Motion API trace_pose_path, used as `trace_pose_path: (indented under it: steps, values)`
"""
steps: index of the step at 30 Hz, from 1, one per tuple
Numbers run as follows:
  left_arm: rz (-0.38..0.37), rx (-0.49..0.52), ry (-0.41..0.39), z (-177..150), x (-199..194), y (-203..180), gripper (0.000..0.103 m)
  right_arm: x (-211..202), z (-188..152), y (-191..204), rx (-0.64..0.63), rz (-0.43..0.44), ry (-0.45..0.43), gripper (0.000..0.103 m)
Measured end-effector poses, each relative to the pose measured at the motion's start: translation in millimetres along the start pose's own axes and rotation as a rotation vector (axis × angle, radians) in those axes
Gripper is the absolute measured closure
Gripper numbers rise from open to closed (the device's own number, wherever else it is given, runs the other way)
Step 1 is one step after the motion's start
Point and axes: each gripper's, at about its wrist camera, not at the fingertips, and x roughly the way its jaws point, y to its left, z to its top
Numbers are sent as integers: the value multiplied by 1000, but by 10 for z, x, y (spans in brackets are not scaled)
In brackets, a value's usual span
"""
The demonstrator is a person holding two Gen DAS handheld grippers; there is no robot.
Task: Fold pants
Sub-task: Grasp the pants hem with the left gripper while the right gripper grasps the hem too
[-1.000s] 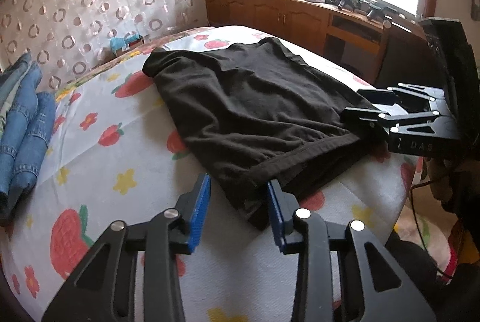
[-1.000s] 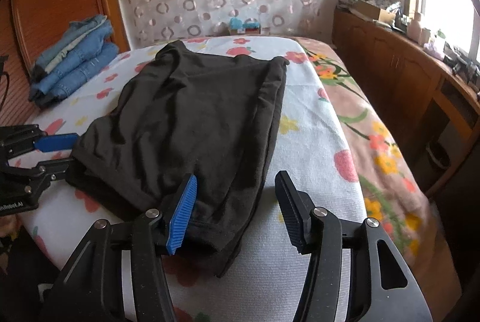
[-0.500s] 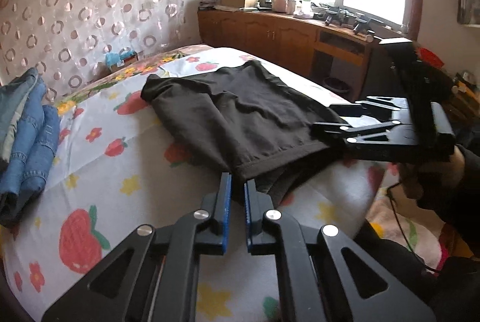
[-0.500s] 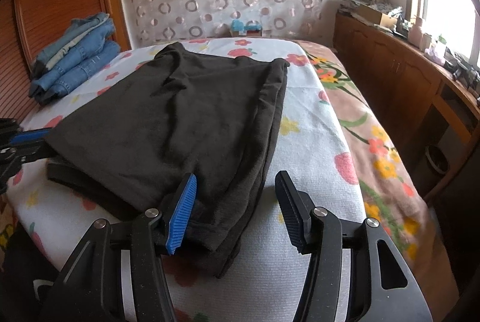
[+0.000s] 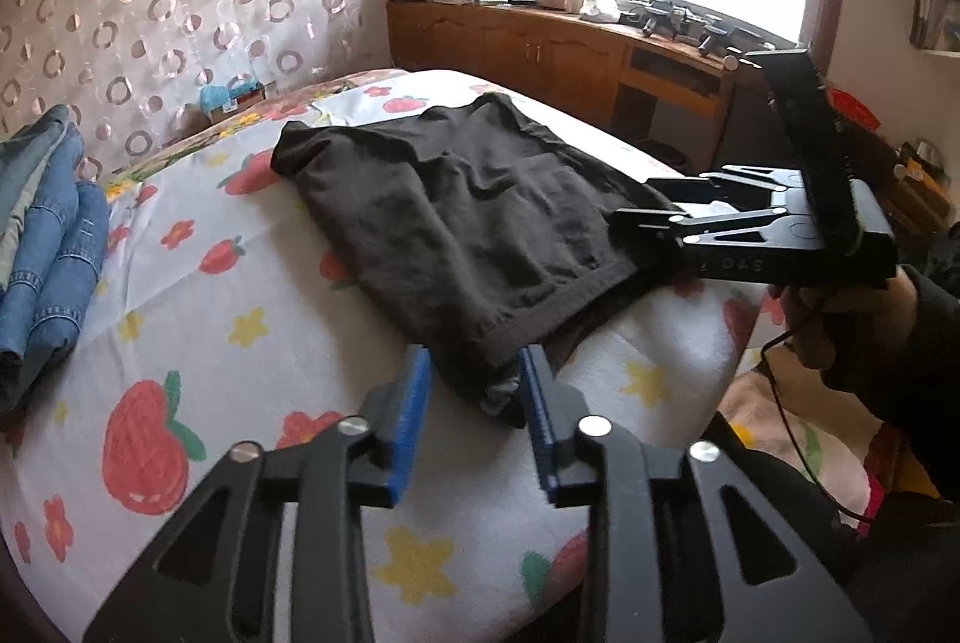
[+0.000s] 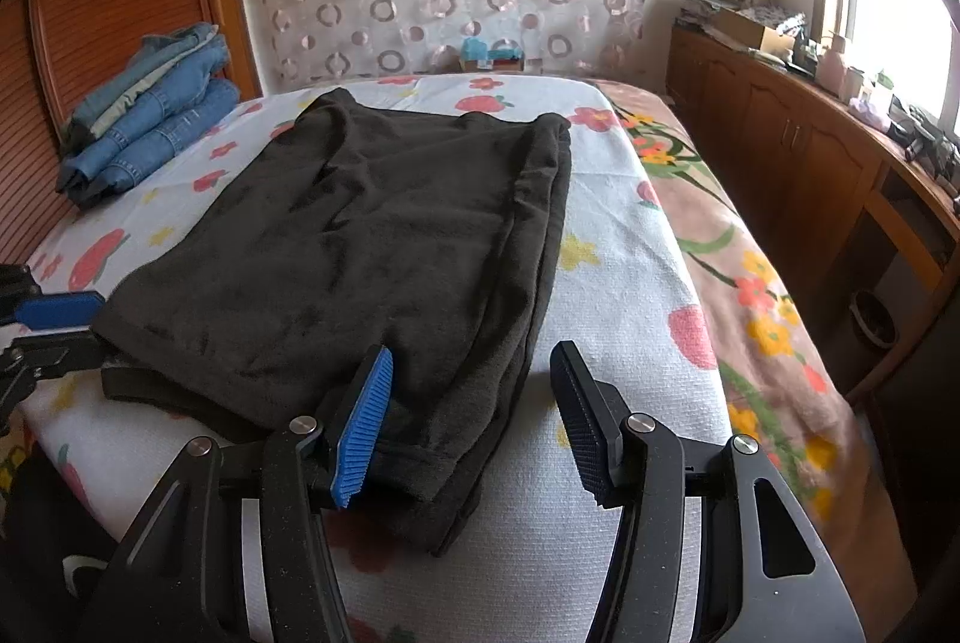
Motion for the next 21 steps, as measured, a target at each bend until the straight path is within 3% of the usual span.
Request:
trace_pose_path:
  steps: [4, 11, 17, 21]
  values:
    - [-20, 6, 2, -32, -52, -24, 65, 1, 2, -1, 0, 0, -2, 47]
    - [-32, 15, 73, -125, 149, -68, 64, 2, -1, 3, -1, 0, -2, 47]
    - [27, 17, 92, -81, 252, -19, 64, 3, -5, 6, 1, -1, -3, 47]
    - [44, -2, 60, -24, 248, 51, 64, -15, 30, -5, 6, -4, 21, 48]
